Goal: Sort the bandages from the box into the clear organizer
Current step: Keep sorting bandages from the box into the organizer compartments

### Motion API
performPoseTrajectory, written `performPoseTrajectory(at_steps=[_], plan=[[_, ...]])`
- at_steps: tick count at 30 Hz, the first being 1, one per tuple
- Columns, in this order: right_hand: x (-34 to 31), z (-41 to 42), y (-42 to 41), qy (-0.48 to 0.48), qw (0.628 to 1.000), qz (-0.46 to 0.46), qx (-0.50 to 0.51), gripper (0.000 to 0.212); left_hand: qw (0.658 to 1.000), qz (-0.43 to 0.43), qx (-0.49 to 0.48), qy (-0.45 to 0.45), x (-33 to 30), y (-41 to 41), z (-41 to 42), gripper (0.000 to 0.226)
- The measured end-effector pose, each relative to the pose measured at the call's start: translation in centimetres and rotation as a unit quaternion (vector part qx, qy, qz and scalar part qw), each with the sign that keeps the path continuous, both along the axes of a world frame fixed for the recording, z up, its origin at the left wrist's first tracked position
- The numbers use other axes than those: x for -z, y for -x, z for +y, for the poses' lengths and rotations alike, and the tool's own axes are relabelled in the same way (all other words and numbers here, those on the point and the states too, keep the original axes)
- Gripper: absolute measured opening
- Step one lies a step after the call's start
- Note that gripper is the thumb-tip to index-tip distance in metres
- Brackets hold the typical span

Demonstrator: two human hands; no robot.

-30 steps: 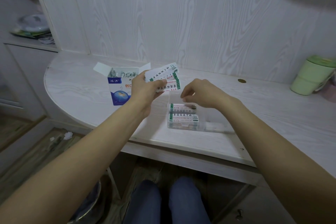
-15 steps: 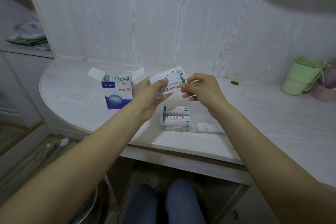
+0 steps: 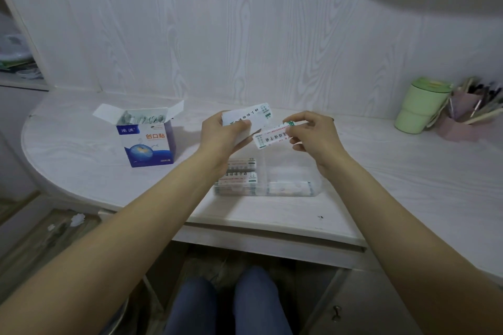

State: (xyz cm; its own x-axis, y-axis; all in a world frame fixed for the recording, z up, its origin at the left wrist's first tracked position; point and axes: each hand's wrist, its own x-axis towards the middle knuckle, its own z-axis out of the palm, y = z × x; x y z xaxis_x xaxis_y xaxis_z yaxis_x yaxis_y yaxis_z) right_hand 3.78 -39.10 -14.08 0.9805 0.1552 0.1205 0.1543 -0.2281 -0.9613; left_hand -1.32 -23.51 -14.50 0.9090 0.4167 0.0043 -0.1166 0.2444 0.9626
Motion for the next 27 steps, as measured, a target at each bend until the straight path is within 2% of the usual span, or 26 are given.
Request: performPoseTrajectory(at_steps=[6,11,16,21,27], plan=[[1.8,-2.0,-1.4,0.141,0.988,-0.002,0.057,0.017,1.000,-0.003,-0.004,0.007,0.2,-0.5,-0.8,0.015],[2.0,-1.7,-1.8,0.309,0.950,0.008,0.038,0.016,1.000,-0.002,0.001,0.004,0.6,-0.8,-1.1,0.014],[1.8,-1.1,-1.9,0.378,0.925,0.020,-0.006,0.014,1.000,-0.003,0.000,0.006,0.7,-0.9,-0.9,0.015],[1.7,-0.4,-2.4,0.425,0.905,0.018,-0.007,0.008,1.000,0.001,-0.002,-0.003,0.5,-0.9,-0.5,0.015],[2.1,0.4,-3.1,0.504,0.864,-0.007,0.003,0.020,1.000,0.003,0.001,0.000,0.6,-1.0,-0.5,0.015]])
